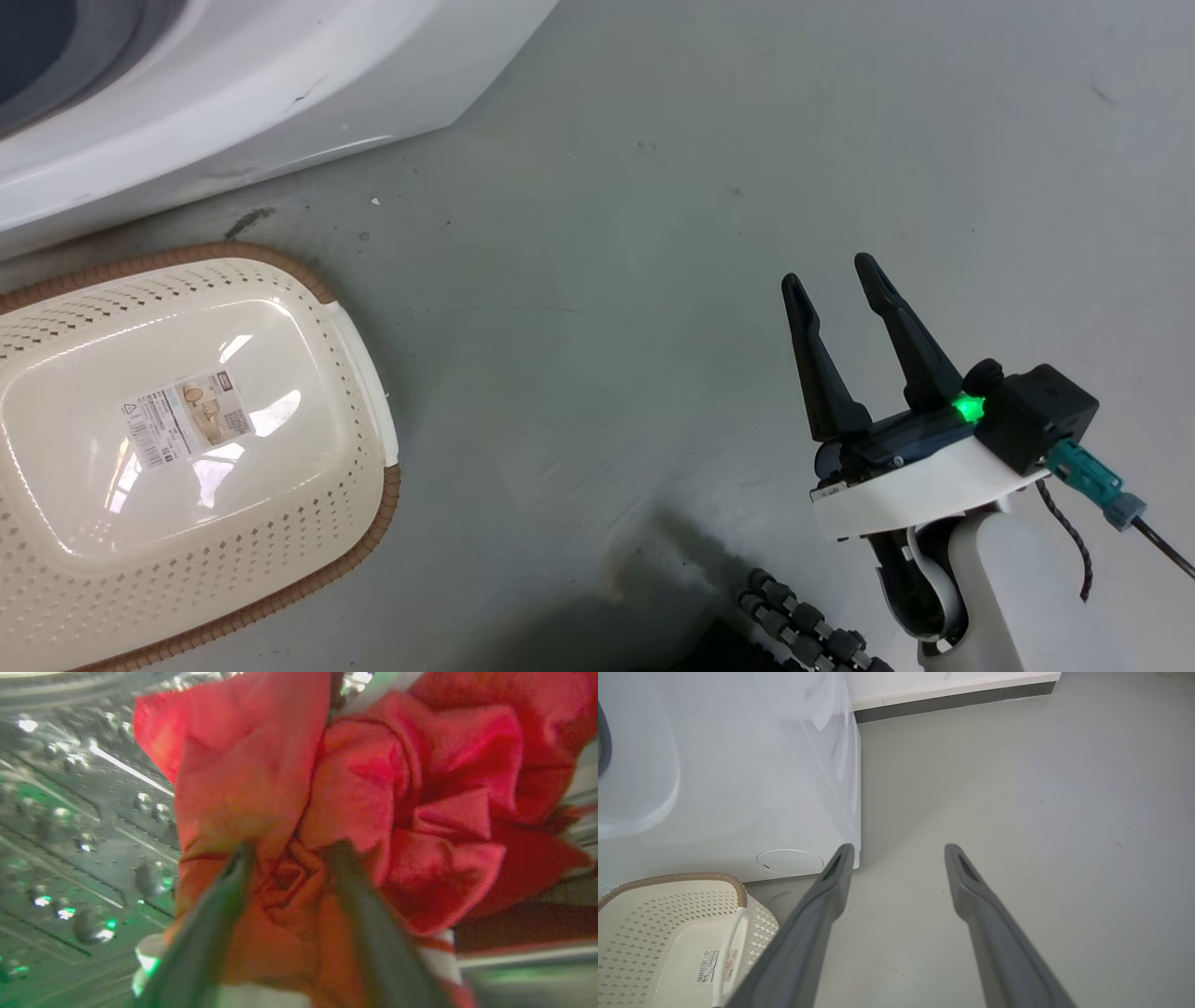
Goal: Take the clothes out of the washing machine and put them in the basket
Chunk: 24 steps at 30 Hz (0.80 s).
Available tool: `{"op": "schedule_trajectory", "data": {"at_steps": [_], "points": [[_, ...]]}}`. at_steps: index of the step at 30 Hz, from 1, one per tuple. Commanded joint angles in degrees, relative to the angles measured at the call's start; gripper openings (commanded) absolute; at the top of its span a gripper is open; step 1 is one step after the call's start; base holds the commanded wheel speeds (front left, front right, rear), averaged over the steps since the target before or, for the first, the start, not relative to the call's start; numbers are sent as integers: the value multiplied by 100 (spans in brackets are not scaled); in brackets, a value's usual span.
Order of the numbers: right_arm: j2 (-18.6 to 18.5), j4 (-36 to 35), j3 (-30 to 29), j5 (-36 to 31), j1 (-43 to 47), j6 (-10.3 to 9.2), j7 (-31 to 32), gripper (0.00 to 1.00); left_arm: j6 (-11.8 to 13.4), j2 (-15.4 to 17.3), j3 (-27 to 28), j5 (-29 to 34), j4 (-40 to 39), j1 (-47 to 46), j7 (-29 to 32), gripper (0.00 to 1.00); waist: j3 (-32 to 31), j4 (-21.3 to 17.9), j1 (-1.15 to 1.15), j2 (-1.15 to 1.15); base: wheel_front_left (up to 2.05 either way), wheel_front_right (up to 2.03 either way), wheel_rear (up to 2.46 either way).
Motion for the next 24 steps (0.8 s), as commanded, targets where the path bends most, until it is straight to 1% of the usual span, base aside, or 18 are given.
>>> {"op": "schedule_trajectory", "data": {"at_steps": [1,4,6,11,15,20,23,24], "points": [[13,-16,13,25,-100,-4,-15,100,19,37,24,-44,-91,192,68,0,1,-4,0,0,0,0,0],[13,-21,8,31,-118,-4,-15,100,126,119,93,-142,-441,329,166,0,-10,-5,0,0,0,0,0],[12,-9,-8,16,-128,-4,-15,100,234,154,142,-200,-704,487,113,0,-27,3,0,0,0,0,0],[13,33,-55,-25,-152,-4,-15,100,646,138,291,-360,-1445,872,-284,0,-105,49,0,0,0,0,0],[12,76,-99,-60,-146,-4,-15,100,1040,52,446,-538,-1873,1246,-834,0,-268,82,0,0,0,0,0],[11,184,-203,-141,7,-4,-14,100,1487,-185,684,-869,-2000,1887,-1734,0,-710,128,0,0,0,0,0],[11,257,-295,-226,150,-4,-14,100,1661,-360,870,-1146,-1928,2247,-2331,0,-1028,172,0,0,0,0,0],[11,273,-327,-260,198,-4,-15,100,1680,-438,915,-1236,-1876,2373,-2532,0,-1143,191,0,0,0,0,0]]}}
